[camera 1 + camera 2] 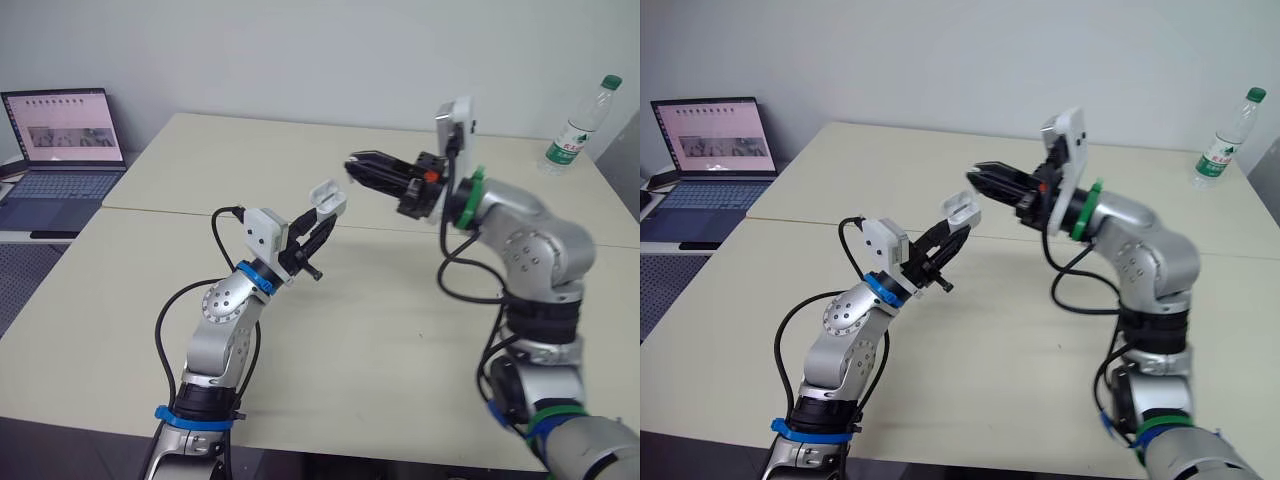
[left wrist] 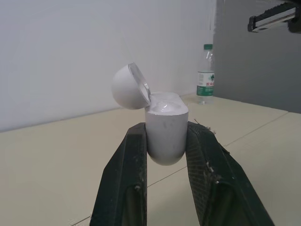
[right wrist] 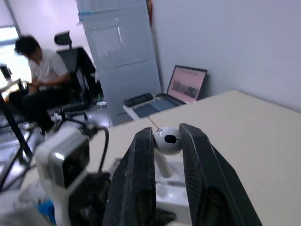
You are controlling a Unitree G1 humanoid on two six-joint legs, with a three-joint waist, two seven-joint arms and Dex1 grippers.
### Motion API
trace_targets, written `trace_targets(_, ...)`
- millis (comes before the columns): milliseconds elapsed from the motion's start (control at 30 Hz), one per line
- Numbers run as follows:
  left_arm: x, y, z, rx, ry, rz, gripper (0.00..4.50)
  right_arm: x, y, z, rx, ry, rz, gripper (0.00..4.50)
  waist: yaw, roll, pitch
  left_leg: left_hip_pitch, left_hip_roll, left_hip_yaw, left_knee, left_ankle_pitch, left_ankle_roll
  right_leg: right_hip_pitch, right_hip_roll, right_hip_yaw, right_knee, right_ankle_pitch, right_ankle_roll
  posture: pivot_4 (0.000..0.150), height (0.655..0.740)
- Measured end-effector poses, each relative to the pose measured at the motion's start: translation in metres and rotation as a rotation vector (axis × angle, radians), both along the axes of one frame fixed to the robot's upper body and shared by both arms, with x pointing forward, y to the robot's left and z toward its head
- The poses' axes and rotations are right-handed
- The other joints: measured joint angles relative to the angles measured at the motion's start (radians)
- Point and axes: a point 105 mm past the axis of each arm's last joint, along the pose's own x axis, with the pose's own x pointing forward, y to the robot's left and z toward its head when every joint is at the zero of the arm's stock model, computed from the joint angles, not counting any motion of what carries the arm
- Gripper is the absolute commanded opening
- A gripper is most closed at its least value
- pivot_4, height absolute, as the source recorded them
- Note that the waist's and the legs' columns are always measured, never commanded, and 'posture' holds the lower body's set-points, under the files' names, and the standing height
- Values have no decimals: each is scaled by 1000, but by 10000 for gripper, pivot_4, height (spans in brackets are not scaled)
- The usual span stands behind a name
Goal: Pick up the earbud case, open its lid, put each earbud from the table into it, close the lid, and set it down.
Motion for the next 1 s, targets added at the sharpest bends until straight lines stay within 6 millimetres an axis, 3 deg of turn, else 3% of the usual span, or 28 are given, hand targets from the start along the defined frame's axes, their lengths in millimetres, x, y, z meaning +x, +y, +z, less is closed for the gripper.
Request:
trace_targets(233, 1, -4, 11, -10, -9, -16, 7941, -3, 16, -11, 67, 6, -75, 4049, -14, 0, 0, 0, -3, -1, 0, 1, 3, -1, -2, -1, 2, 1, 2, 1500, 7400)
trace_targets(1000, -3, -13, 17, -18, -9, -50, 7941, 9, 15, -32, 12, -67, -193, 4049, -22, 0, 0, 1, 3, 0, 0, 1, 3, -1, 5, 0, 1, 1, 2, 1500, 7400)
